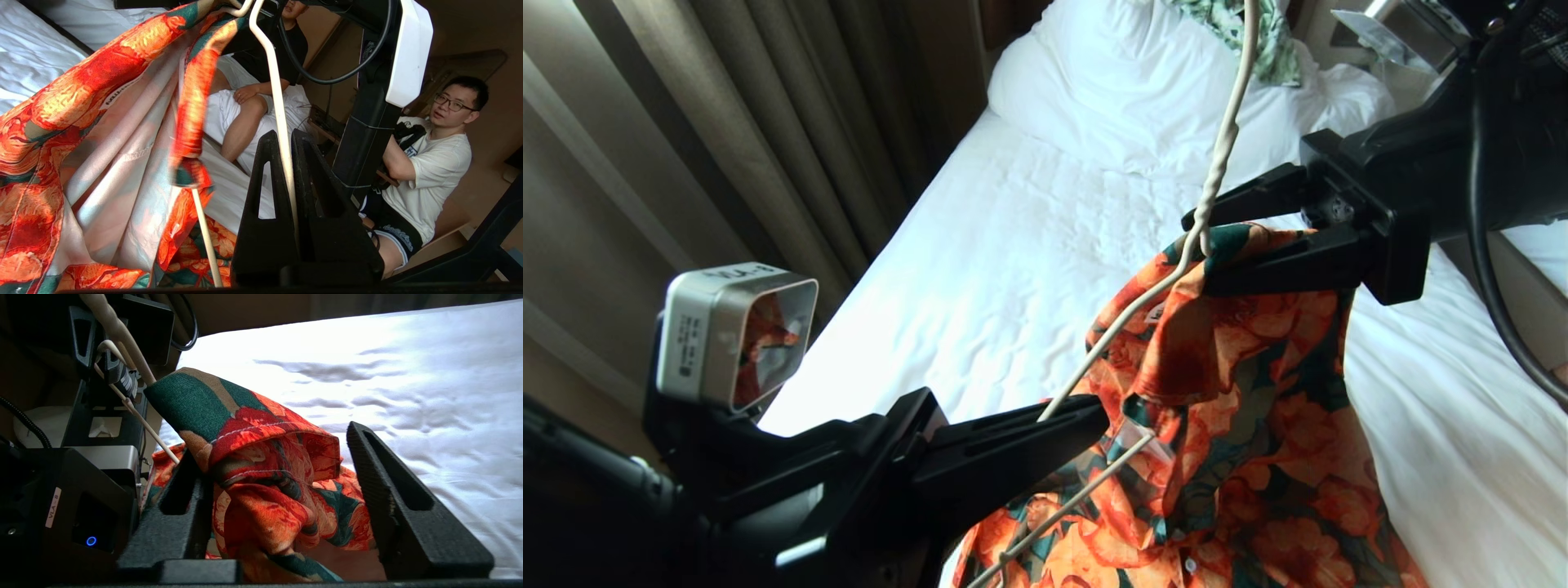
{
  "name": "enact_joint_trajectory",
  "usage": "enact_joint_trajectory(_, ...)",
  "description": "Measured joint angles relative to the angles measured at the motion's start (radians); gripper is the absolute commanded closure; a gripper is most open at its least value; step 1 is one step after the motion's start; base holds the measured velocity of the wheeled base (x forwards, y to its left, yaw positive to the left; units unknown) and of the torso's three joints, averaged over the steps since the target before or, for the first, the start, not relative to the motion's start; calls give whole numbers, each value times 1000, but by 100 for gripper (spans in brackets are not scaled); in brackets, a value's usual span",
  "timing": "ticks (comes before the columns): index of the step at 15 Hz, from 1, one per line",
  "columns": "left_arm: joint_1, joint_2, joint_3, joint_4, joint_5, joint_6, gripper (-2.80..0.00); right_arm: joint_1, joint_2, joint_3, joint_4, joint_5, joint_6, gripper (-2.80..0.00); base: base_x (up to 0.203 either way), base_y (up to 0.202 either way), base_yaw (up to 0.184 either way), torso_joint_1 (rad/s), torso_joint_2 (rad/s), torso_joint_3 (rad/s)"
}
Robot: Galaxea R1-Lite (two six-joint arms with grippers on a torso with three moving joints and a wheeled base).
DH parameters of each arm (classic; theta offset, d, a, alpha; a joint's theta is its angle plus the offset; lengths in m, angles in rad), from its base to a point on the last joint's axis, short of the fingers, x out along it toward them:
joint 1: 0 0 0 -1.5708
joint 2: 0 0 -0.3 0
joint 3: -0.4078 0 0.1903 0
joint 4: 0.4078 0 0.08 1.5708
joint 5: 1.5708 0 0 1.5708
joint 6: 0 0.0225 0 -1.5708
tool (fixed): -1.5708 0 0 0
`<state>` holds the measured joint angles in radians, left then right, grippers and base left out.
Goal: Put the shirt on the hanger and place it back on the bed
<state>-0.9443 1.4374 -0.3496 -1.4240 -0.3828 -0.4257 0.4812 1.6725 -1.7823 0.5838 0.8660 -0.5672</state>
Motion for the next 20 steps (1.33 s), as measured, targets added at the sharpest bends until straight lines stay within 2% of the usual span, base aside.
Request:
enact_joint_trajectory(4, 0, -29, 5, -1, 3, 1, 0, 14, -27, 22, 64, -2, 1, 0, 0, 0, 0, 0, 0, 0)
enact_joint_trajectory(9, 16, -63, -23, 39, 0, 12, 0, 34, -56, 54, 61, -8, 5, 0, 0, 0, 0, 0, 0, 0)
enact_joint_trajectory(11, 27, -87, -58, 148, -1, 31, 0, 38, -61, 56, 61, -9, 6, 0, 0, 0, 0, 0, 0, 0)
enact_joint_trajectory(15, 47, -183, -162, 513, -10, 99, 0, 51, -61, 57, 63, -9, 7, 0, 0, 0, 0, 0, 0, 0)
enact_joint_trajectory(16, 57, -199, -171, 554, -10, 100, -280, 57, -61, 56, 62, -8, 7, 0, 0, 0, 0, 0, 0, 0)
enact_joint_trajectory(20, 72, -259, -181, 569, -13, 101, -280, 69, -62, 51, 60, -8, 16, 0, 0, 0, 0, 0, 0, 0)
